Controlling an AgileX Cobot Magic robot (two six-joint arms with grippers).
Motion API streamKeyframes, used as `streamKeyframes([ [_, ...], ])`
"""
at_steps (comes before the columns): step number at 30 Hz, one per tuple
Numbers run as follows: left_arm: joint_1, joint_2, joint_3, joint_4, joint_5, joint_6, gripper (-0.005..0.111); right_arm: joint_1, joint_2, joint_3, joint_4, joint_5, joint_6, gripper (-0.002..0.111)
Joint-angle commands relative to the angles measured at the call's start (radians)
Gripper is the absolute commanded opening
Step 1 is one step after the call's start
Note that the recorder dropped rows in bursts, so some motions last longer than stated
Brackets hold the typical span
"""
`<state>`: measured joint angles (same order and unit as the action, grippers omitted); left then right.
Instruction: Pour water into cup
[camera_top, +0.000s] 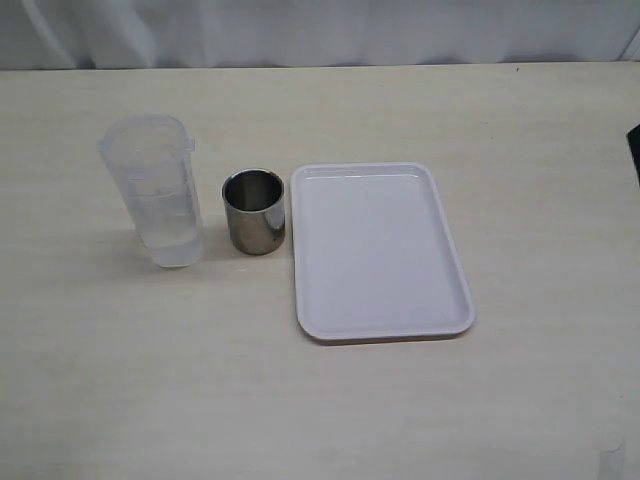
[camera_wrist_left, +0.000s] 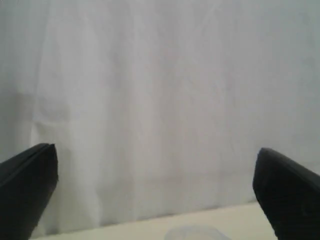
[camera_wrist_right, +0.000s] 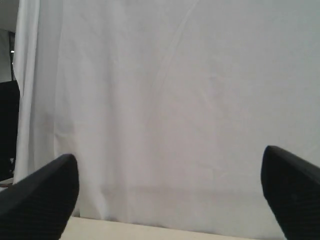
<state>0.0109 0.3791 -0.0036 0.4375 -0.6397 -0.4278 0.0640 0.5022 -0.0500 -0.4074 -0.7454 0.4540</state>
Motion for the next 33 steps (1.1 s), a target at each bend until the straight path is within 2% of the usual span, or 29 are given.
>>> streamKeyframes([
  [1, -0.007, 0.169, -0.002, 0.161, -0.055, -0.06, 0.105, -0.004, 0.095, -0.007, -0.033, -0.058, 0.013, 0.092],
  [6, -0.007, 0.365, -0.002, 0.216, -0.167, -0.063, 0.105, -0.004, 0.146, -0.007, -0.078, -0.104, 0.013, 0.092],
  [22, -0.007, 0.937, -0.004, 0.187, -0.51, 0.301, 0.105, -0.004, 0.149, -0.007, -0.078, -0.109, 0.012, 0.092],
  [33, -0.007, 1.186, -0.127, 0.206, -0.525, 0.328, 0.105, -0.004, 0.149, -0.007, -0.078, -0.109, 0.012, 0.092],
])
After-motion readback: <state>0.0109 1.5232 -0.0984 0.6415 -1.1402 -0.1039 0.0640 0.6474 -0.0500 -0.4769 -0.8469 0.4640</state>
